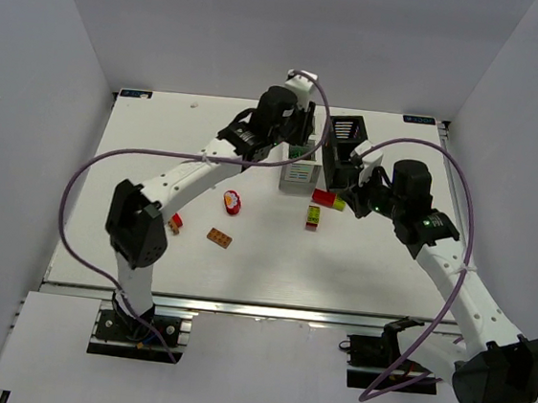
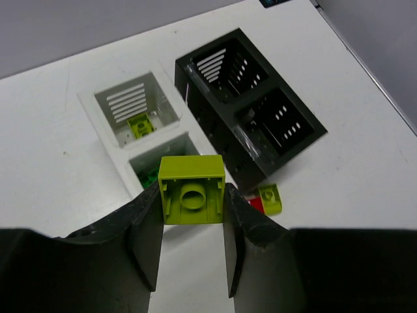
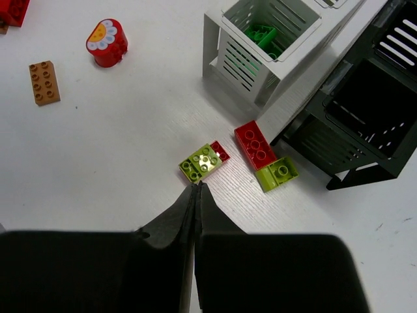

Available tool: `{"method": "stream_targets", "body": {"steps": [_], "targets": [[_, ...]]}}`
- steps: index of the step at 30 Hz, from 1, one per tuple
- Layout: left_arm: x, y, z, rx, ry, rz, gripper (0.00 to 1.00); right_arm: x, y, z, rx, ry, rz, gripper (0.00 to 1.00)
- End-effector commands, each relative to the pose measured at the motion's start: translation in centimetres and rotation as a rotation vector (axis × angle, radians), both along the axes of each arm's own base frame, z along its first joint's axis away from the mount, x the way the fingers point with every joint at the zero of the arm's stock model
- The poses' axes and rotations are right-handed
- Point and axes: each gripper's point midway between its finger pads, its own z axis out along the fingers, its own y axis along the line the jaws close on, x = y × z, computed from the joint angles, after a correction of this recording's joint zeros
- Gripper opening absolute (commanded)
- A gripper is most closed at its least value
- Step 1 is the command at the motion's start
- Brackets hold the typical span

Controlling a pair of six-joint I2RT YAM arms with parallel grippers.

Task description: Sort the legos into containers by color

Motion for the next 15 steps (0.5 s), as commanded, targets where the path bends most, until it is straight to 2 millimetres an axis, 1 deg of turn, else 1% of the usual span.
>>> {"method": "stream_targets", "body": {"steps": [1, 3, 5, 6, 7, 8, 9, 10, 12, 15], "targets": [[3.5, -0.8, 0.6, 0.025, -0.056, 0.035, 0.0, 0.1, 0.5, 1.5, 0.001, -0.069, 0.011, 0.0], [5.4, -1.5, 0.0, 0.049, -0.082, 0.054, 0.0, 0.1, 0.6, 1.5, -0.009, -0.079, 0.009, 0.0], [6.7, -1.8, -0.4, 0.064, -0.106, 0.076, 0.0, 0.1, 0.5, 1.7, -0.011, -0.087, 0.006, 0.0], [7.6, -2.0, -1.7, 0.086, -0.099, 0.087, 0.0, -0.1, 0.5, 2.0, -0.009, -0.095, 0.008, 0.0], [8.2, -2.1, -0.7, 0.074, -0.121, 0.105, 0.0, -0.1, 0.5, 2.1, -0.008, -0.099, 0.005, 0.0], [8.6, -2.2, -0.9, 0.071, -0.125, 0.113, 0.0, -0.1, 0.4, 2.2, -0.007, -0.104, 0.005, 0.0], [9.2, -2.4, -1.6, 0.074, -0.124, 0.122, 0.0, -0.2, 0.4, 2.5, -0.001, -0.112, 0.005, 0.0], [9.6, -2.2, -1.2, 0.069, -0.137, 0.142, 0.0, -0.3, 0.5, 2.5, 0.001, -0.115, 0.007, 0.0], [10.3, -1.9, -1.5, 0.07, -0.144, 0.161, 0.0, -0.3, 0.5, 2.7, 0.004, -0.118, 0.007, 0.0], [11.0, -1.8, -2.9, 0.086, -0.139, 0.182, 0.0, -0.3, 0.5, 2.6, 0.004, -0.116, 0.007, 0.0]]}}
